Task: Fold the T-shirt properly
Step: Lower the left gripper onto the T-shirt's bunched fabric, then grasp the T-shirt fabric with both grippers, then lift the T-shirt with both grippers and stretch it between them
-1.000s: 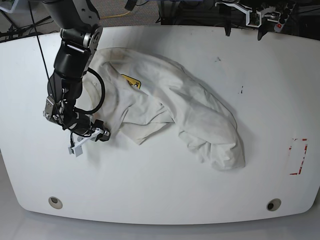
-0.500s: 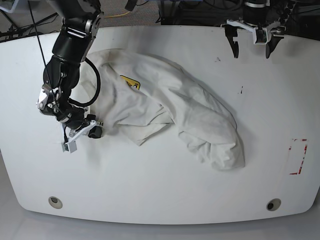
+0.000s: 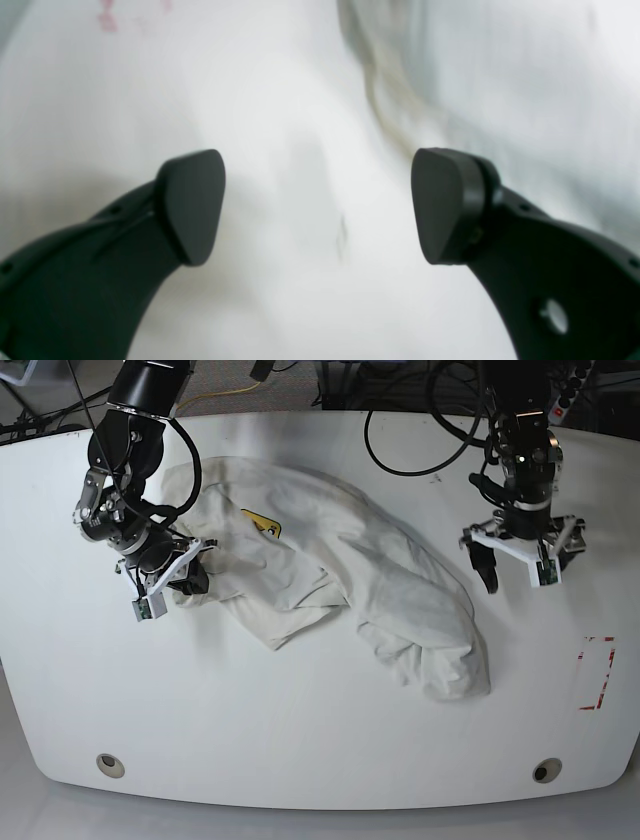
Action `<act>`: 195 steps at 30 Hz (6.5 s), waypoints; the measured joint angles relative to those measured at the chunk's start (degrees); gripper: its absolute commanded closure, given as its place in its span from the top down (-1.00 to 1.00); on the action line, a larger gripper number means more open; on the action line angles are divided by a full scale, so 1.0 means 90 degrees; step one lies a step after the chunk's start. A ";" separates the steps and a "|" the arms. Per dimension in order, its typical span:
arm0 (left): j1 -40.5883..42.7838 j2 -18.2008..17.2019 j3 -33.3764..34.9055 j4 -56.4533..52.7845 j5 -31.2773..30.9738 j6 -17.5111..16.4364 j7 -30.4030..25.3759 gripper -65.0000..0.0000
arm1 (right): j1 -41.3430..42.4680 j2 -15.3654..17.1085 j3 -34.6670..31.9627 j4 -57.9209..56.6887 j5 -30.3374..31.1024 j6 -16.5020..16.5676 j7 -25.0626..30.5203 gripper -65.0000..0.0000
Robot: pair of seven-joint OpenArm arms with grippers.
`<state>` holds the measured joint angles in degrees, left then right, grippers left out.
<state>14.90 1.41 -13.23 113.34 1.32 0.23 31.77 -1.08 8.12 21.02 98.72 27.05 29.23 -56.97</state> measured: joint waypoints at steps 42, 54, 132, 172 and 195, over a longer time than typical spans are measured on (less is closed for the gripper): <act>-0.1328 0.0204 0.0393 -0.2254 0.0027 0.0017 0.0845 -0.91 | -0.0563 0.0015 0.0544 0.0372 0.0029 0.0068 0.0153 -1.00; 0.0554 -0.0457 0.0396 -0.0029 0.0010 -0.1326 0.1542 -0.28 | -0.0556 0.0002 0.0544 0.0357 0.0019 0.0066 0.0153 -1.00; -0.1826 -0.0301 -0.2397 -0.1639 0.0053 -0.3757 0.1630 -1.00 | -0.0515 0.0078 0.0527 0.0355 -0.0146 0.0070 0.0860 -1.00; -0.5729 -0.1671 -0.2426 0.0061 -0.0175 -0.3750 0.4896 -1.00 | 0.4813 0.1445 -0.0250 -0.0260 -0.1481 0.0593 0.0010 -1.00; -0.1430 -0.1149 -0.3162 0.0024 -0.0049 -0.4464 0.4347 -1.00 | -0.0350 0.0209 0.1047 0.1105 -0.0614 0.0539 -0.0087 -1.00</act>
<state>2.02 -8.93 -41.69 113.56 0.89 -39.94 70.89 -4.23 10.00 30.44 108.66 21.52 34.09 -57.76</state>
